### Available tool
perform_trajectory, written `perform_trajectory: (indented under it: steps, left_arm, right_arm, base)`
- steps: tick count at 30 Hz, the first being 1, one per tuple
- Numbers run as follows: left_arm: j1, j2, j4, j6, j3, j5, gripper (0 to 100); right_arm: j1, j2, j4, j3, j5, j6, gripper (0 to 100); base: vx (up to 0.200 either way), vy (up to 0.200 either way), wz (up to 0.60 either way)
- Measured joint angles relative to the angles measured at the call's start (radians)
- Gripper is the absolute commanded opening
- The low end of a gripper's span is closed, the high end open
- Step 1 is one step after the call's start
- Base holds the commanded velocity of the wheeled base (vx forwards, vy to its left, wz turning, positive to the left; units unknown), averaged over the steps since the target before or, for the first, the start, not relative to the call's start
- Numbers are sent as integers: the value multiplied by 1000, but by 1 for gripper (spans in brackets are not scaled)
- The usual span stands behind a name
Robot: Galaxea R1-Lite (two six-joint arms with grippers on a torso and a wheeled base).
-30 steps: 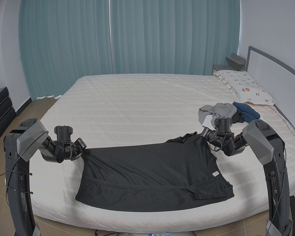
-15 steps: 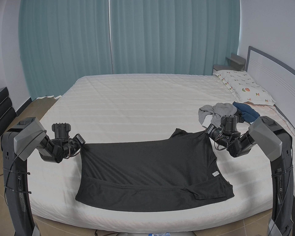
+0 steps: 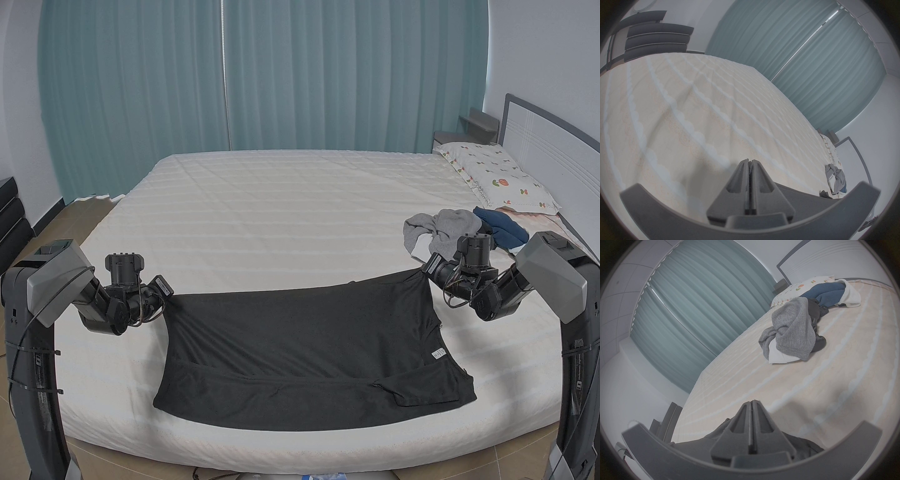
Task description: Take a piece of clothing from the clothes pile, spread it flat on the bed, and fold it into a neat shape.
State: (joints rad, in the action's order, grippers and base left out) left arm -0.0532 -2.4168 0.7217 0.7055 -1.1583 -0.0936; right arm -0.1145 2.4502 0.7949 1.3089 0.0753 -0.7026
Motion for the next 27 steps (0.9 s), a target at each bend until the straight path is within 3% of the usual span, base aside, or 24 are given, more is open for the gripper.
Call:
perform_trajectory:
  steps: [6, 27]
  left_arm:
    - [0, 10, 1, -3, 10, -6, 0]
    - [22, 21, 23, 0, 23, -11, 0]
  right_arm:
    - [13, -31, 5, -46, 28, 5, 0]
    - [49, -28, -5, -45, 29, 4, 0]
  base:
    - [0, 0, 0]
    - [0, 0, 0]
